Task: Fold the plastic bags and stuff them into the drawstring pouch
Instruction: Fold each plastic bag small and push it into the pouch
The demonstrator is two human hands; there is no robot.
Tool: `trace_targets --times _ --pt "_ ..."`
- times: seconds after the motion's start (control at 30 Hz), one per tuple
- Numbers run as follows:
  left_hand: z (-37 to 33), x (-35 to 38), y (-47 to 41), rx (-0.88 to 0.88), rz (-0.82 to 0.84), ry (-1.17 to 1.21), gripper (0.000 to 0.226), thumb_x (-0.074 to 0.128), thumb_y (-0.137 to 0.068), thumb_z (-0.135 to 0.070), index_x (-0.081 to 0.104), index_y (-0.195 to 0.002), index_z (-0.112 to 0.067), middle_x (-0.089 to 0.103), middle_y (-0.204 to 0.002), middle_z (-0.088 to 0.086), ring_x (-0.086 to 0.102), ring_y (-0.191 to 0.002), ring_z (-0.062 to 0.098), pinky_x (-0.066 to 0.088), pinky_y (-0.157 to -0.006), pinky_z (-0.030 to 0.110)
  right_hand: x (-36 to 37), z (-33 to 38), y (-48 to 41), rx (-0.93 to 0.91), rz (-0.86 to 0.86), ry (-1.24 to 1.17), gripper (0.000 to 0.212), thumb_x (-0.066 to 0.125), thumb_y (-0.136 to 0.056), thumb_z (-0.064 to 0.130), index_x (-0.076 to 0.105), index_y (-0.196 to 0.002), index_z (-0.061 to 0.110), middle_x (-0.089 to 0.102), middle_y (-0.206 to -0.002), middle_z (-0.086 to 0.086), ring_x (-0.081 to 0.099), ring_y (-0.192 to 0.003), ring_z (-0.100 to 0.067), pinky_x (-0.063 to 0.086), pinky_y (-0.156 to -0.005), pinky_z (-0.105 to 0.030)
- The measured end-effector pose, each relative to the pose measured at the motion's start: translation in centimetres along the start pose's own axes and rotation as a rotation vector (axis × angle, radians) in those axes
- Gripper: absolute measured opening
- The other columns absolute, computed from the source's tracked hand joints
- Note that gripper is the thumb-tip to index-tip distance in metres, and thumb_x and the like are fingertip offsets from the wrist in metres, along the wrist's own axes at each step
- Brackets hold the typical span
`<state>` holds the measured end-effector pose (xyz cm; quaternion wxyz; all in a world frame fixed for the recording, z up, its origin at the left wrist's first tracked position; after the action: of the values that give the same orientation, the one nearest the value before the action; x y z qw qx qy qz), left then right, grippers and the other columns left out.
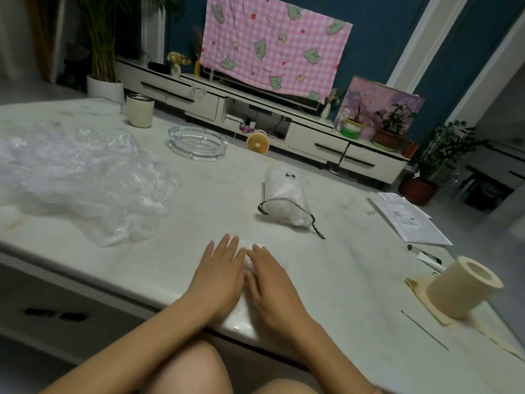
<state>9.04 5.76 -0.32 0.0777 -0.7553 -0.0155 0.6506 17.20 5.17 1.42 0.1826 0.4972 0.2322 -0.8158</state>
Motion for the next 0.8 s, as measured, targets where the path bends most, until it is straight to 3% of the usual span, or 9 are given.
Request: trace_targets --times 0.07,0.17,0.23,0.33,0.43,0.53,0.6,0.7,0.8 --pt "1.4 1.5 0.2 -0.046 0.138 0.026 0.08 -0.016 -0.08 -0.049 0.001 -0.151 -0.016 -0.008 -0.158 0.007 -0.009 -0.146 0.022 -0.006 -0.117 0.039 1.9 -1.3 -0.6 0.072 0.143 0.121 0.063 0.013 -0.096 0.054 0.021 -0.15 0.022 0.01 -0.159 0.0 0.003 -0.146 -0.011 -0.004 -0.114 -0.022" --pt "3.1 2.4 0.0 -0.093 0.159 -0.003 0.066 0.003 -0.095 -0.057 -0.01 -0.15 -0.024 -0.018 -0.157 0.005 -0.018 -0.144 0.021 -0.012 -0.116 0.038 2.0 -2.9 -0.9 0.123 0.193 0.159 0.094 -0.008 -0.069 0.071 0.009 -0.151 0.028 -0.003 -0.159 0.006 -0.008 -0.145 -0.009 -0.01 -0.113 -0.025" --pt "3.4 2.2 0.4 -0.107 0.166 -0.019 0.071 0.003 -0.092 -0.063 -0.01 -0.15 -0.025 -0.019 -0.157 0.004 -0.019 -0.144 0.022 -0.013 -0.116 0.04 2.1 -3.2 -0.8 0.106 0.241 0.201 0.093 -0.006 -0.069 0.073 0.006 -0.151 0.03 -0.006 -0.159 0.008 -0.01 -0.145 -0.008 -0.01 -0.115 -0.026" --pt "3.3 2.2 0.6 -0.105 0.163 -0.002 0.113 -0.031 -0.054 -0.08 -0.009 -0.15 -0.024 -0.017 -0.157 0.002 -0.017 -0.144 0.022 -0.015 -0.115 0.043 2.1 -3.2 -1.2 0.08 0.239 0.166 0.068 0.013 -0.092 0.061 0.012 -0.151 0.027 0.001 -0.159 0.008 -0.004 -0.146 -0.01 -0.005 -0.116 -0.026" --pt "3.7 0.3 1.4 -0.045 -0.065 0.189 0.107 -0.02 -0.072 -0.076 0.019 -0.15 -0.014 0.012 -0.158 0.008 0.003 -0.146 0.021 -0.006 -0.117 0.038 -1.5 -4.3 -0.4 0.192 -0.084 -0.325 0.037 0.038 -0.101 0.027 0.044 -0.137 0.02 0.042 -0.146 0.002 0.034 -0.136 -0.008 0.023 -0.108 -0.012" --pt "3.0 -3.6 4.5 0.219 -0.405 0.371 0.062 0.024 -0.093 -0.063 0.061 -0.114 -0.017 0.061 -0.118 0.0 0.048 -0.115 0.013 0.027 -0.1 0.022 -4.8 -4.7 1.8 0.138 -0.185 -0.423 0.032 0.051 -0.089 0.006 0.057 -0.111 0.028 0.058 -0.125 0.01 0.046 -0.114 0.013 0.03 -0.088 0.001" --pt "1.5 -3.5 5.9 0.416 -0.372 0.324 0.044 0.044 -0.087 -0.062 0.06 -0.104 -0.025 0.061 -0.103 -0.009 0.05 -0.098 0.005 0.034 -0.085 0.018 -4.1 -4.3 2.8 0.082 -0.004 -0.388 0.038 0.053 -0.079 0.015 0.056 -0.113 0.03 0.055 -0.127 0.016 0.043 -0.117 0.014 0.028 -0.093 0.0" --pt "1.2 -2.0 5.6 0.432 -0.258 0.274 0.039 0.049 -0.081 -0.061 0.057 -0.103 -0.029 0.061 -0.101 -0.011 0.049 -0.091 0.003 0.034 -0.078 0.017 -1.9 -3.2 3.8 0.028 0.215 -0.198 0.056 0.067 -0.08 0.046 0.043 -0.13 0.039 0.037 -0.135 0.029 0.033 -0.125 0.012 0.023 -0.1 -0.004" --pt "1.6 -1.9 4.7 0.4 -0.296 0.288 0.021 0.045 -0.086 -0.043 0.059 -0.09 -0.027 0.063 -0.087 -0.01 0.05 -0.078 0.004 0.036 -0.068 0.018 -1.4 -3.0 3.4 -0.003 0.181 -0.063 0.071 0.07 -0.076 0.053 0.037 -0.136 0.035 0.031 -0.131 0.029 0.031 -0.124 0.008 0.022 -0.102 -0.008"
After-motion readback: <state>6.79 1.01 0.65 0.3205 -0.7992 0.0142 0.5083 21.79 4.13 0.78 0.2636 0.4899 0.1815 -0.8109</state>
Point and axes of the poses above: each hand's wrist, its own y-axis away from the middle knuckle, its own x-axis out of the palm, z = x × y, the point moved 8 cm from there along -y, towards the middle knuckle
